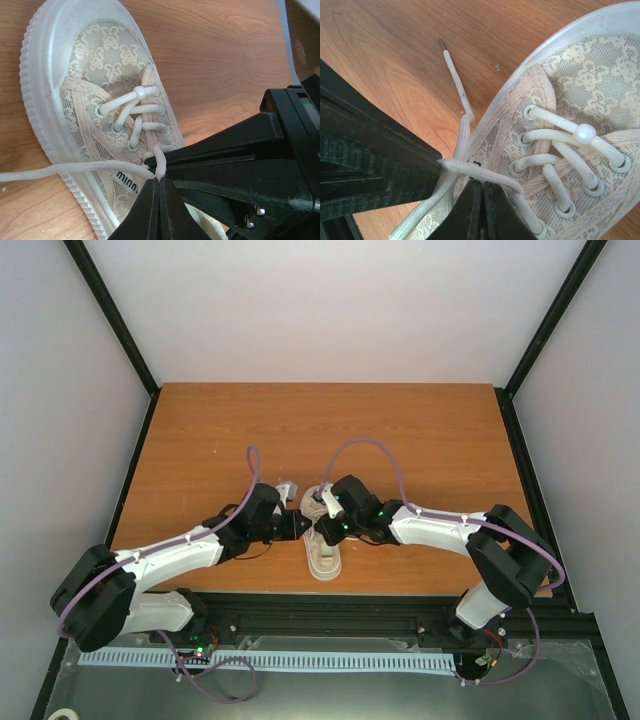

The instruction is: Tie the shoes

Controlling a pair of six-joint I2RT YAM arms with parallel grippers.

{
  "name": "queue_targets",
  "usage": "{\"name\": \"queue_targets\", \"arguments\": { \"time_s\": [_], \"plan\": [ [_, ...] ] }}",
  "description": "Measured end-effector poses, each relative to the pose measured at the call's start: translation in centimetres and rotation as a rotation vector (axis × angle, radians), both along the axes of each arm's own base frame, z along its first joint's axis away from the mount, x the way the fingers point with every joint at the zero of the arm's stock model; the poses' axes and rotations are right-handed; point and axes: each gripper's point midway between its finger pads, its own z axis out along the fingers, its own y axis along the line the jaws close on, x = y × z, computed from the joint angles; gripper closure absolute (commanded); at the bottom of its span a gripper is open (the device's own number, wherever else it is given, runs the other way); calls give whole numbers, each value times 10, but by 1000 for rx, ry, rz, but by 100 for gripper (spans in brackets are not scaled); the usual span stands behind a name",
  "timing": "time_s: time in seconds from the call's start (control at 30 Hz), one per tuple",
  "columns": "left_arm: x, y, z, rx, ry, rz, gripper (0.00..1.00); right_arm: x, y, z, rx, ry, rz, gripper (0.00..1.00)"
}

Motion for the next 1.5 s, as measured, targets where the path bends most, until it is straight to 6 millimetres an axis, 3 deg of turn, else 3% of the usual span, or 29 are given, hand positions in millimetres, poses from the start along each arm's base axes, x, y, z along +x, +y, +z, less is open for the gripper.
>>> {"name": "queue_targets", "arguments": {
  "time_s": [0.4, 0.57, 0.67, 0.77, 1.03, 1.23, 1.5],
  "plan": [
    [-4, 1, -10, 23, 7, -24, 97, 5, -2, 2, 3, 1, -51, 97],
    [-8, 2, -12, 28, 6, -44, 81, 5, -1, 2, 8, 5, -57, 97],
    [-8, 6, -3, 28, -26, -44, 66, 6, -2, 2, 9, 4, -59, 97],
    [-8, 11, 10, 31, -66, -37, 58, 5, -2, 1, 9, 3, -59, 97],
    [22, 18, 25, 73, -101, -10, 61, 5, -2, 0, 15, 2, -62, 97],
    [39, 11, 2, 115, -44, -67, 69, 5, -2, 0, 17, 3, -68, 97],
    [37, -1, -10, 115, -19, -167, 76, 7, -4, -3, 16, -3, -80, 97]
  ]
}}
